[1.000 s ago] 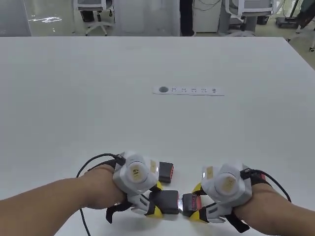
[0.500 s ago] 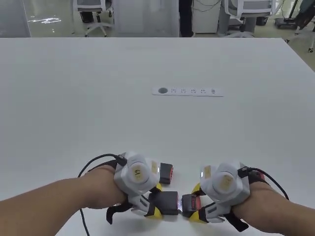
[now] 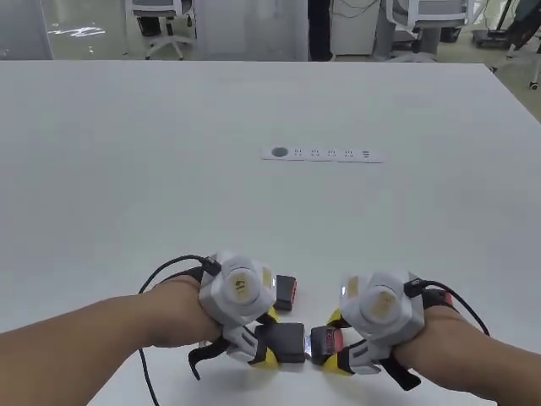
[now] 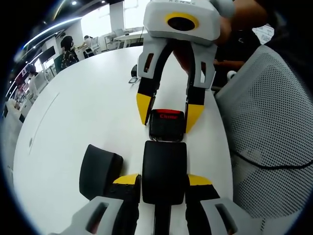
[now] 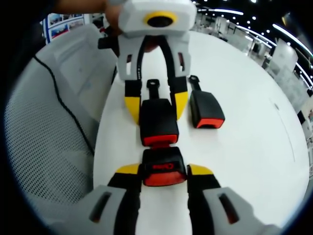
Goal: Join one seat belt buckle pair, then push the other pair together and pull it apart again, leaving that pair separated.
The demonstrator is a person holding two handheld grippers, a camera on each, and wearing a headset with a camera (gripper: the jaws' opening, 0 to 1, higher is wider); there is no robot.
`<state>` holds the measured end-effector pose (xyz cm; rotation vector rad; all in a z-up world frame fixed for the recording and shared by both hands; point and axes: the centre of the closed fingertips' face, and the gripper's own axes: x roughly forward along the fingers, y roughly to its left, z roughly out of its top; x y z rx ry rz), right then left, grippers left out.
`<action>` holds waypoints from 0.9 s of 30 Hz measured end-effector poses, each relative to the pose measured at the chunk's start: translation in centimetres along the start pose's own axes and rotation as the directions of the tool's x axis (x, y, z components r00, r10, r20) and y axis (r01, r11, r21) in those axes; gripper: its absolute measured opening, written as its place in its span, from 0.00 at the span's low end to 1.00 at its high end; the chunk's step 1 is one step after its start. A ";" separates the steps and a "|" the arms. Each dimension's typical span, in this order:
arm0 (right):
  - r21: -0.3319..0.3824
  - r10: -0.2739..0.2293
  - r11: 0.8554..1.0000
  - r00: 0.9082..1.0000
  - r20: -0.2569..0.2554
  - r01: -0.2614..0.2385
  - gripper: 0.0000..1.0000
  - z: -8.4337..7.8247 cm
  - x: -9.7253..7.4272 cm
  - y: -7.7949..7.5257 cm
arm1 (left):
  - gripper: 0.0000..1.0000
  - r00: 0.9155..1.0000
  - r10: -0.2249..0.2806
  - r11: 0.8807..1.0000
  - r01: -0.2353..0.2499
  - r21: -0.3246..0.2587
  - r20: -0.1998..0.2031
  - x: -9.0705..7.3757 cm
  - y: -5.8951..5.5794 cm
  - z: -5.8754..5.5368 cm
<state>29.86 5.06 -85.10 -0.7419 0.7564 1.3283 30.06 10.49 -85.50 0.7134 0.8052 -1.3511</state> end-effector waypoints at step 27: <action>0.004 -0.047 0.999 0.999 0.024 0.047 0.35 -2.1 -4.5 -2.6 | 0.41 0.997 0.078 0.996 -0.079 0.034 0.025 -3.7 3.4 1.5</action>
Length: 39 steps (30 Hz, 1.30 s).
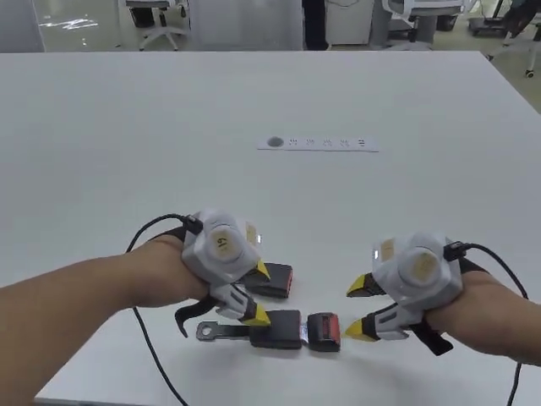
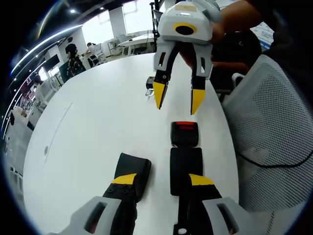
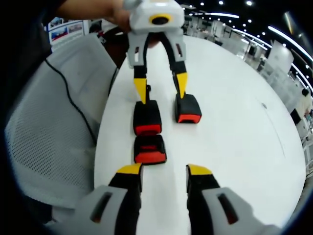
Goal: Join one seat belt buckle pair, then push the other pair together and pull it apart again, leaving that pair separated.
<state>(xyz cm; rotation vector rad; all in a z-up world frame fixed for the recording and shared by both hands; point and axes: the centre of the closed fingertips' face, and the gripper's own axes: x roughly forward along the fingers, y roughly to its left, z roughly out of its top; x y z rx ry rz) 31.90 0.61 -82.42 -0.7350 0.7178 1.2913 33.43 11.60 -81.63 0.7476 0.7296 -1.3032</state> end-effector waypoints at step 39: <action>0.043 -0.011 0.999 0.985 -0.173 0.019 0.35 -12.1 -3.6 -6.8 | 0.43 0.989 -0.030 0.999 0.032 0.012 -0.146 2.4 5.1 -4.1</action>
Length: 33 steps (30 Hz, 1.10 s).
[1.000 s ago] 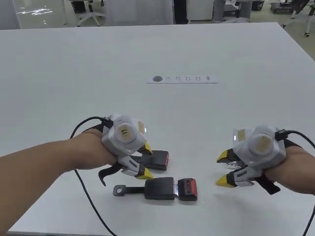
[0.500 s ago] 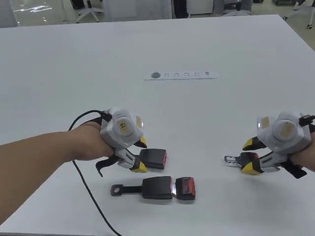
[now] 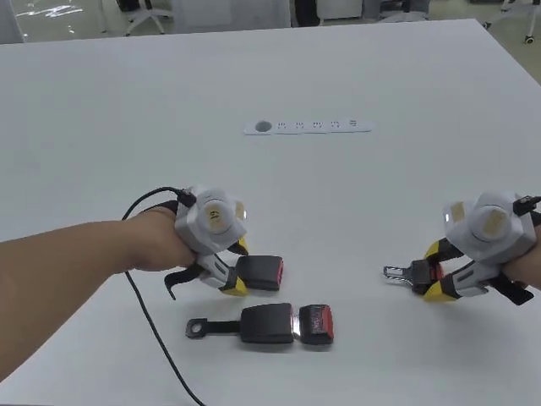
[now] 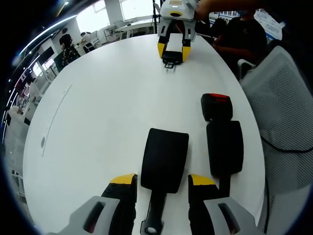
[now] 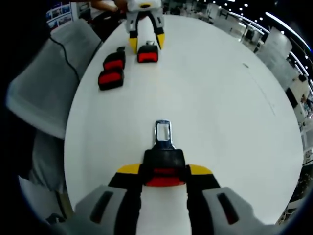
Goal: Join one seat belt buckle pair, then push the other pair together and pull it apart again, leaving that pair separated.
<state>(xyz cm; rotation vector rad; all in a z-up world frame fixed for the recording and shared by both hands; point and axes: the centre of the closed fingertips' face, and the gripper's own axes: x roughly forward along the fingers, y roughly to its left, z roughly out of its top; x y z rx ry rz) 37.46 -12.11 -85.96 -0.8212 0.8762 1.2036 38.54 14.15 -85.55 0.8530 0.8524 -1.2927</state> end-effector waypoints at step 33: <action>0.009 0.062 0.998 0.998 -0.029 -0.061 0.34 0.3 0.3 0.0 | 0.32 0.999 -0.047 0.999 0.048 -0.025 0.023 0.8 -0.1 0.8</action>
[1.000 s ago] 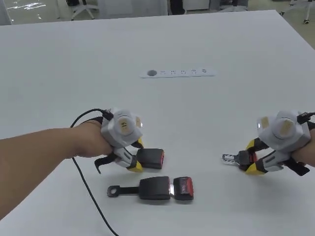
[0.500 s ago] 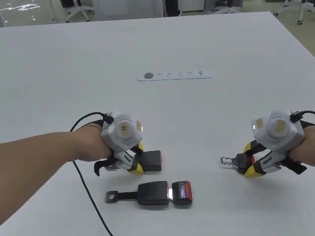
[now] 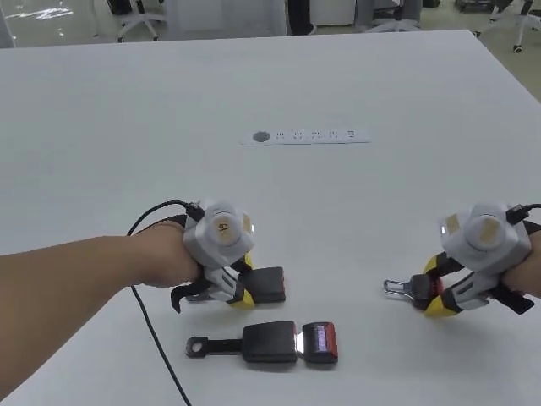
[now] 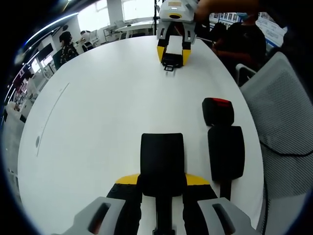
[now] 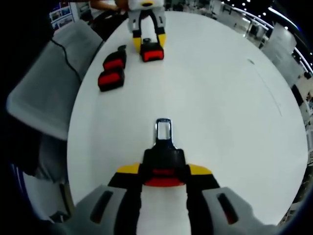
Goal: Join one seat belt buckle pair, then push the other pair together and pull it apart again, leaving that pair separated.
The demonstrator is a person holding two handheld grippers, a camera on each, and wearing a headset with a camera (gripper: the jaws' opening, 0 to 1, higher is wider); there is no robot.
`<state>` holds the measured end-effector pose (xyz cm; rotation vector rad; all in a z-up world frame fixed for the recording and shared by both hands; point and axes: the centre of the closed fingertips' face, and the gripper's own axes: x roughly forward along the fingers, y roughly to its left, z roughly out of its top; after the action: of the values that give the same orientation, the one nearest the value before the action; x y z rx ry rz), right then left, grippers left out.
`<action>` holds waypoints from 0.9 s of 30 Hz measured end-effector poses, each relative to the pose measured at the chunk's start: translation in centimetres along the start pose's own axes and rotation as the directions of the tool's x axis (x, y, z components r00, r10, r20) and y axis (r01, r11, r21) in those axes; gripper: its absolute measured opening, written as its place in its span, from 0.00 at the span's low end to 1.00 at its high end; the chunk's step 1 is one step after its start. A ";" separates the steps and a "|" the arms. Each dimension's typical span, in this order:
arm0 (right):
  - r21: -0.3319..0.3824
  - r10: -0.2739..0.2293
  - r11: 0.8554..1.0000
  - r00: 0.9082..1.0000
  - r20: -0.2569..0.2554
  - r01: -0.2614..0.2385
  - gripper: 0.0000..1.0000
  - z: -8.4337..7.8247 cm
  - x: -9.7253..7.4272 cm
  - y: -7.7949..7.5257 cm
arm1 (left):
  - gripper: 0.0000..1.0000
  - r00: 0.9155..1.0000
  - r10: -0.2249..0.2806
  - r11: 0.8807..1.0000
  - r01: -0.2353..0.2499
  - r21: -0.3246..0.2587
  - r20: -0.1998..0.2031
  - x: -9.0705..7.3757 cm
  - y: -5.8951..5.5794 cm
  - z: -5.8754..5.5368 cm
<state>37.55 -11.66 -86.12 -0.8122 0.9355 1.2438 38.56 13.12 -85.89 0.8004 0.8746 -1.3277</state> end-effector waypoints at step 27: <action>-0.100 0.006 0.995 0.995 0.100 0.004 0.35 9.5 3.9 2.2 | 0.32 1.000 0.014 1.000 -0.014 -0.004 -0.023 0.0 -0.1 0.1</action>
<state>36.97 -1.22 -85.82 -0.8203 0.7976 1.3284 38.50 13.07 -85.86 0.8185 0.8884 -1.3061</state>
